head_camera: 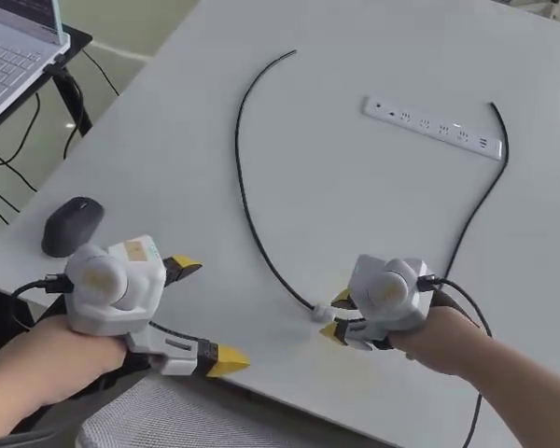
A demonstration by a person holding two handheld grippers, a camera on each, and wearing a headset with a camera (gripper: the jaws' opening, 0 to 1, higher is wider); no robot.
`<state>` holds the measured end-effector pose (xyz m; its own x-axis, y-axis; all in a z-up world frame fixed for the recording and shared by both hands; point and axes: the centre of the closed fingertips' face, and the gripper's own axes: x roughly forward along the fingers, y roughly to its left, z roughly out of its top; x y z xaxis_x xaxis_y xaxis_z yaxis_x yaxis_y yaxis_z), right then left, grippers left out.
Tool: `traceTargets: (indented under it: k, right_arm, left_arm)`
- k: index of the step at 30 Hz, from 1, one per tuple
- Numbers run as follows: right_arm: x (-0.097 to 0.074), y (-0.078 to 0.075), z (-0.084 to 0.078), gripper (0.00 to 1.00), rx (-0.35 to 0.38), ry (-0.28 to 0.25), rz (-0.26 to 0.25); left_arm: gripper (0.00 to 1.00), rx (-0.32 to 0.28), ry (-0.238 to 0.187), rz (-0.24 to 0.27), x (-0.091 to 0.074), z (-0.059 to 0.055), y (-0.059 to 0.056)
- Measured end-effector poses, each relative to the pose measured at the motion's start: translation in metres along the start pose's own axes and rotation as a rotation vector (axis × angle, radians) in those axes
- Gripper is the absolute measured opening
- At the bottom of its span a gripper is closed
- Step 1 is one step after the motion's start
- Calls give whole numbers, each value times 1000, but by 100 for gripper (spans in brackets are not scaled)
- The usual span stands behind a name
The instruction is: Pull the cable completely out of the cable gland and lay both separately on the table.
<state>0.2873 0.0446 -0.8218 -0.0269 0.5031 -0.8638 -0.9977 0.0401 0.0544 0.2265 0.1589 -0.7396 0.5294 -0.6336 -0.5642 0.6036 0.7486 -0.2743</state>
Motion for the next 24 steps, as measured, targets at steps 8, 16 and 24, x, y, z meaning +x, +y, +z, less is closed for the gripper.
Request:
traceTargets:
  k: [8,16,24]
  right_arm:
    - [3,-2,-1,13,7,1,-6]
    - [3,-3,-2,8,15,-1,-15]
    - [2,-4,-1,8,28,-2,-25]
  left_arm:
    - [93,-2,0,1,-1,-2,-2]
    - [93,-9,4,-2,-1,-4,-5]
    - [92,-9,-3,-10,0,1,-8]
